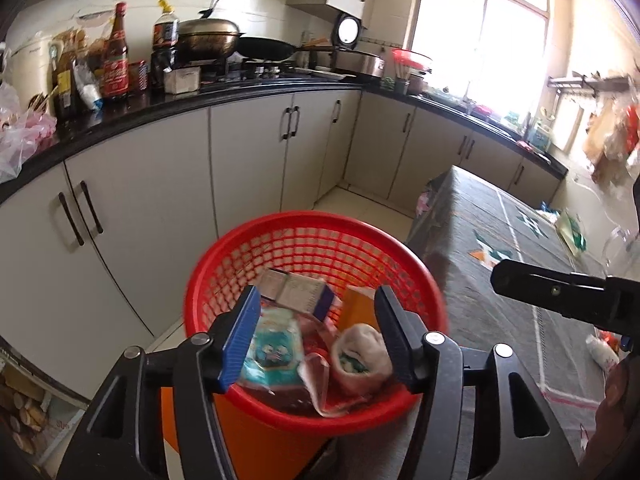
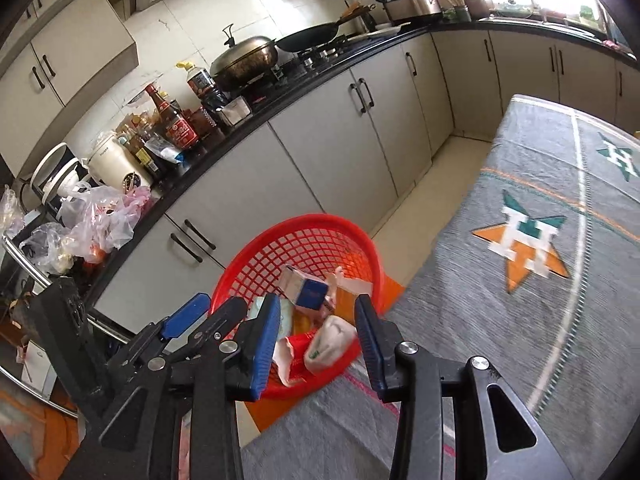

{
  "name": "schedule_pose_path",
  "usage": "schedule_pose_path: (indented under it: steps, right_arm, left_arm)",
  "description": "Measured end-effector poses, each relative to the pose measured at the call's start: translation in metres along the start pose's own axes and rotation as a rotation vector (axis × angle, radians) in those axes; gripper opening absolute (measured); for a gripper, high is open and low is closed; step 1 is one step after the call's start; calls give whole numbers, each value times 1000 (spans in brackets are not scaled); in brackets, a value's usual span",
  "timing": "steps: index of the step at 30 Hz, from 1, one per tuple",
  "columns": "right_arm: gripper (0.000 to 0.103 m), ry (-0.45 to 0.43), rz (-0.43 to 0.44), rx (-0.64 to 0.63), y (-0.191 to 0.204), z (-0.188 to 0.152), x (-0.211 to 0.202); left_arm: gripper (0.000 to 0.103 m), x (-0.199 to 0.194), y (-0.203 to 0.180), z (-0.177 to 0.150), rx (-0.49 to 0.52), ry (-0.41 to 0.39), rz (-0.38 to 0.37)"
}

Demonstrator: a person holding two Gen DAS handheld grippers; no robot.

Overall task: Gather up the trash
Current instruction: 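Open the left tool to drop the box while the right drops the cloth, then move both open tools back toward the spray bottle and red snack bag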

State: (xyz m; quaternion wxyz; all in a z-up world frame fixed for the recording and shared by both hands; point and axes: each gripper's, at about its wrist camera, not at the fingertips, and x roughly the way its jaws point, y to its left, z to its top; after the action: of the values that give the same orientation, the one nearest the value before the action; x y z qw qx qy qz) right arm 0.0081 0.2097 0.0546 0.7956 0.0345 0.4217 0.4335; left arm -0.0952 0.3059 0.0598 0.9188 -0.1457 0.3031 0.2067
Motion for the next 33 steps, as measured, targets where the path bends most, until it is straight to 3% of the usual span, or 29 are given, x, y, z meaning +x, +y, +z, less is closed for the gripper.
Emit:
schedule_pose_path:
  steps: [20, 26, 33]
  right_arm:
    - [42, -77, -54, 115, -73, -57, -91]
    - [42, -125, -112, 165, -119, -75, -140]
    - [42, -164, -255, 228, -194, -80, -204]
  left_arm:
    - [66, -24, -124, -43, 237, 36, -63]
    - [67, -21, -163, -60, 301, 85, -122]
    - [67, -22, -205, -74, 363, 128, -191]
